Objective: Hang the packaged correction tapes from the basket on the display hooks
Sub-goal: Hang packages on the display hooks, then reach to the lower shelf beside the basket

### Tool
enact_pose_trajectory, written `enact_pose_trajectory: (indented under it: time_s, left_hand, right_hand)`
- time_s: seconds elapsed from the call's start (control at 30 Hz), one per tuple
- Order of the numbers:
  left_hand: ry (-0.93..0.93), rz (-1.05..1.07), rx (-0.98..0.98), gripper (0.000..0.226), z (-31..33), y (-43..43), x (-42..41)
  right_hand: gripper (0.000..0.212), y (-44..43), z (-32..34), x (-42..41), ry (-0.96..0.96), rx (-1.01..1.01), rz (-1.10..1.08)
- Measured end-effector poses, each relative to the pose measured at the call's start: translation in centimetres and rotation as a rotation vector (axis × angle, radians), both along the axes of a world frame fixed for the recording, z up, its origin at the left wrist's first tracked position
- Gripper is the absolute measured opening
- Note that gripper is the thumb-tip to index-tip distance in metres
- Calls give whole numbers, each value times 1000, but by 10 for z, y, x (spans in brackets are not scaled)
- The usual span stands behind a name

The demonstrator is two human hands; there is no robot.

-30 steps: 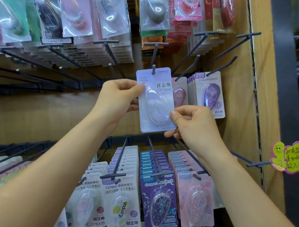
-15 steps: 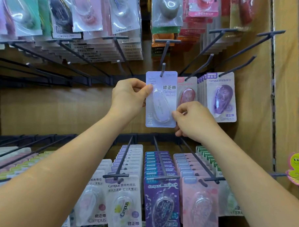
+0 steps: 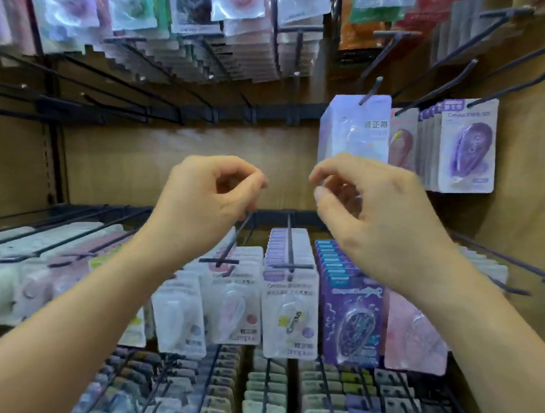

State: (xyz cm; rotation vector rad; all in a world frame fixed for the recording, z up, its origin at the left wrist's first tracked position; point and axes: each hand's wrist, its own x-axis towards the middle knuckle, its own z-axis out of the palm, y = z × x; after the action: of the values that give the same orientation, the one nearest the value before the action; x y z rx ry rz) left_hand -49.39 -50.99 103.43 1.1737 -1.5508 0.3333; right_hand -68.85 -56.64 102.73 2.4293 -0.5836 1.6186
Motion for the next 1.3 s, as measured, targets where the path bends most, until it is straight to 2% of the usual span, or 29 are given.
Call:
enact_pose_trajectory:
  time_s: [0.17,0.33,0.5,0.67,0.87,1.0,1.13,1.3]
  left_hand:
    - [-157,173,31,16,-46,74,71]
    - [-140,305,183,23,-108,165,163]
    - [-81,483,376,24,-185,257,245]
    - [137,684,562,22,-276,341,310]
    - [491,927,863,21,-399,432,366]
    - [673,1047,1015,20,-468,475,393]
    - [872,1109,1095,21,-538,494,419]
    - [1152,1107,1182,30,-645,508,439]
  right_hand:
    - [18,57,-30,82,257,12,135]
    - [23,117,-75,179,457,101,250]
    - [20,169,-141,286,687,192,379]
    - [23,218,-230,380,926,321,505]
    - [28,258,-355,471,1221,464,596]
    - [23,268,-439,522,1352,584,613]
    - [23,267,-528,576,1487,698,604]
    - [34,271,-643,630,1549,889,480]
